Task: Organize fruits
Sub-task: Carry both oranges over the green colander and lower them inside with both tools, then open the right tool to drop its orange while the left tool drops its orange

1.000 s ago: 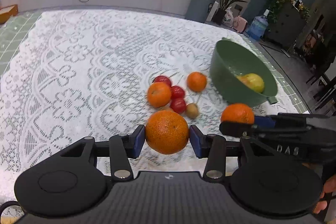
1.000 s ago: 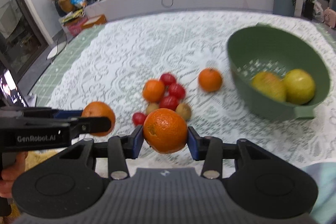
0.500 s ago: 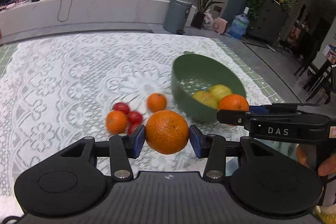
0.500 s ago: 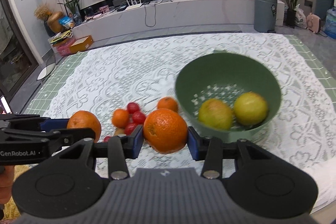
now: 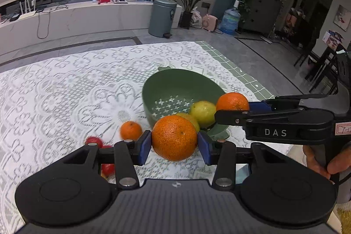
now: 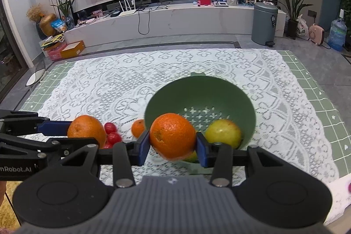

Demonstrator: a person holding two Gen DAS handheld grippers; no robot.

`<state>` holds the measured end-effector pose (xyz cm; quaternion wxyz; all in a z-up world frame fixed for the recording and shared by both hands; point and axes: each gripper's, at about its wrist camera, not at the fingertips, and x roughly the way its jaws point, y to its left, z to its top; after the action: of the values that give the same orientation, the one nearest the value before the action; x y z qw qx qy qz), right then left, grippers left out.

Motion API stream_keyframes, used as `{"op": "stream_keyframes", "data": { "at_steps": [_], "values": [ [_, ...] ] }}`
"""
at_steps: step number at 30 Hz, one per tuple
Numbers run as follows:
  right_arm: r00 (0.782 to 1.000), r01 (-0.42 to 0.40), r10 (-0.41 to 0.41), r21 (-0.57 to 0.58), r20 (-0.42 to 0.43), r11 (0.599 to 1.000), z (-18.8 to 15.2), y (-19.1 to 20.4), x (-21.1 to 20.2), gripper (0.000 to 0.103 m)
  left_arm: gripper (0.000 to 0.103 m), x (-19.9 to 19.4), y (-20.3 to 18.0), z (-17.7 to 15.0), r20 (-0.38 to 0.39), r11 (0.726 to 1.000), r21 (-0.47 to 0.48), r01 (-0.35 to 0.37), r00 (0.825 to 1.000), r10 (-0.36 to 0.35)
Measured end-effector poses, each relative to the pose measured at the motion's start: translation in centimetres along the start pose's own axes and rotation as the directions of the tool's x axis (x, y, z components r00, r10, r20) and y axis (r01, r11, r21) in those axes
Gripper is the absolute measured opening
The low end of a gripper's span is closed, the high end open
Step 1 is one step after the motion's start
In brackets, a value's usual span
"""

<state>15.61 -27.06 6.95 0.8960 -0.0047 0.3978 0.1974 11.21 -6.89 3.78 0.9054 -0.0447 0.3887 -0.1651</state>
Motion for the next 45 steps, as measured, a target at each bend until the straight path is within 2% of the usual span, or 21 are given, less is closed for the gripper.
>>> {"op": "stream_keyframes", "data": {
  "at_steps": [7, 15, 26, 32, 38, 45],
  "values": [
    [0.999, 0.032, -0.032, -0.012, -0.028, 0.999, 1.2, -1.9, 1.2, 0.041, 0.051, 2.3, -1.2, 1.8, -0.025, 0.999, 0.043, 0.018, 1.0, -0.017],
    [0.995, 0.06, -0.063, -0.039, -0.084, 0.997, 2.3, -4.0, 3.6, 0.041, 0.051, 5.9, -2.0, 2.8, -0.087, 0.996, 0.087, 0.031, 0.996, -0.023],
    [0.98, 0.101, -0.124, -0.143, -0.158, 0.985, 3.1, -5.4, 7.8, 0.041, 0.051, 10.3, -1.2, 4.0, -0.16, 0.994, 0.112, 0.014, 0.987, 0.004],
    [0.973, 0.106, -0.136, -0.162, -0.187, 0.981, 3.4, -6.2, 9.8, 0.041, 0.051, 12.3, -1.1, 4.4, -0.19, 0.989, 0.146, 0.006, 0.982, 0.022],
    [0.97, 0.101, -0.135, -0.169, -0.204, 0.98, 3.4, -6.8, 11.0, 0.041, 0.051, 14.0, -1.0, 4.7, -0.195, 0.988, 0.153, 0.008, 0.981, 0.022],
    [0.97, 0.107, -0.146, -0.198, -0.193, 0.974, 3.8, -6.9, 11.5, 0.041, 0.052, 15.2, -0.8, 5.4, -0.182, 0.988, 0.151, -0.029, 0.982, 0.056]
  ]
}}
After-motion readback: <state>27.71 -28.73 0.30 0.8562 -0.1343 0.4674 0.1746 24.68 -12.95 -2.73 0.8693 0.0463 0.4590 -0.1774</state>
